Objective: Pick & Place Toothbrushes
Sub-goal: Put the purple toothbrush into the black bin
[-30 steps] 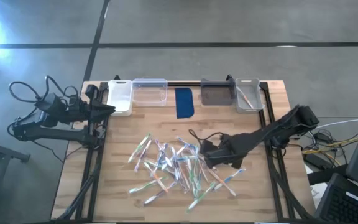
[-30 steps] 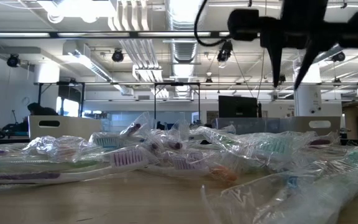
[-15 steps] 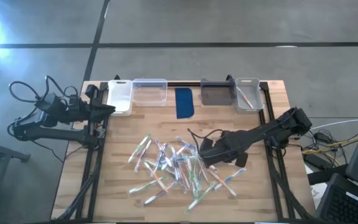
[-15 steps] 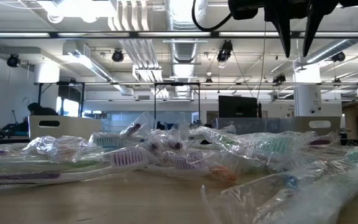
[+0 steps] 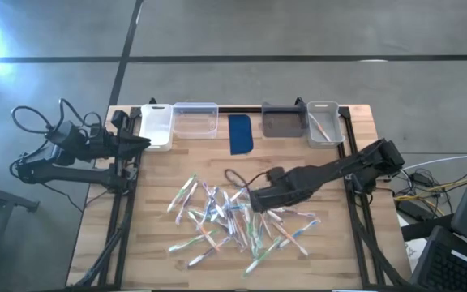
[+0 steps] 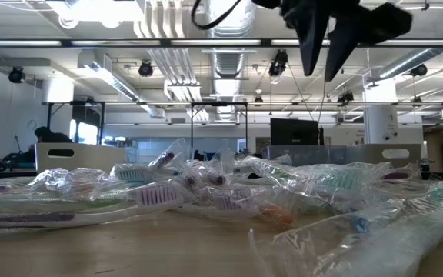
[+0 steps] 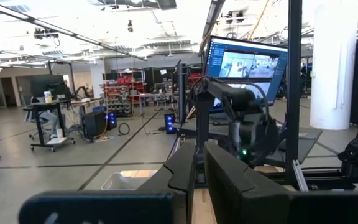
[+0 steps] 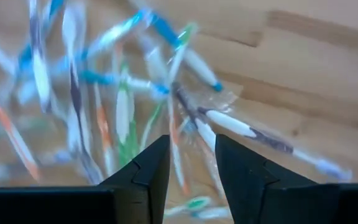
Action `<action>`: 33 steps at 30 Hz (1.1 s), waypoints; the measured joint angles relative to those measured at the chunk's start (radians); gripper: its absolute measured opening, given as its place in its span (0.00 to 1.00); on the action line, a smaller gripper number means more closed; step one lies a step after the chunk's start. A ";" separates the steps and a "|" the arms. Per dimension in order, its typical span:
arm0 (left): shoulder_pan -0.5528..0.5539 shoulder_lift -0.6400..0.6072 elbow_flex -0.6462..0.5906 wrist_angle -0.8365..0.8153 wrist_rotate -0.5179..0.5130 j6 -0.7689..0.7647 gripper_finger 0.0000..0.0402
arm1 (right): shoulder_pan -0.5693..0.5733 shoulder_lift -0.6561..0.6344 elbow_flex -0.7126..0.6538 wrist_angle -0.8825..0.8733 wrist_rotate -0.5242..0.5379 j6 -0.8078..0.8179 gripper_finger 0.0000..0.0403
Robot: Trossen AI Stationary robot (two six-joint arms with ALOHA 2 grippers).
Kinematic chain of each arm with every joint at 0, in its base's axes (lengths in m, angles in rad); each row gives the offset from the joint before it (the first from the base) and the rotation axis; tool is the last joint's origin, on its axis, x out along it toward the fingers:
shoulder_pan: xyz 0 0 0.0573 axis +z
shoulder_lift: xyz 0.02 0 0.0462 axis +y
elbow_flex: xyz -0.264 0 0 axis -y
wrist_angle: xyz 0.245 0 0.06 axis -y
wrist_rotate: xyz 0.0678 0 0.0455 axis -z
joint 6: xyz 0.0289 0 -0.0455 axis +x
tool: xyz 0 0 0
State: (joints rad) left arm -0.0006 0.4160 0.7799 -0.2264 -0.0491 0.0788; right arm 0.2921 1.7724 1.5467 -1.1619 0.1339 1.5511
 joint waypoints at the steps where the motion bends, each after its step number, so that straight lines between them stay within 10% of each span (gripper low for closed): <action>1: 0.000 0.000 0.000 0.000 0.000 0.000 0.10 | -0.009 0.015 0.000 0.011 -0.034 -0.071 0.32; 12: 0.000 0.000 0.000 0.000 0.000 0.000 0.10 | -0.023 0.162 -0.001 0.012 -0.319 -0.502 0.42; 33: 0.000 0.000 0.000 0.000 0.000 0.000 0.10 | -0.020 0.290 -0.025 -0.003 -0.343 -0.691 0.41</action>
State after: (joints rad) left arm -0.0006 0.4158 0.7799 -0.2264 -0.0492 0.0788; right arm 0.2722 2.0624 1.5215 -1.1644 -0.2092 0.8604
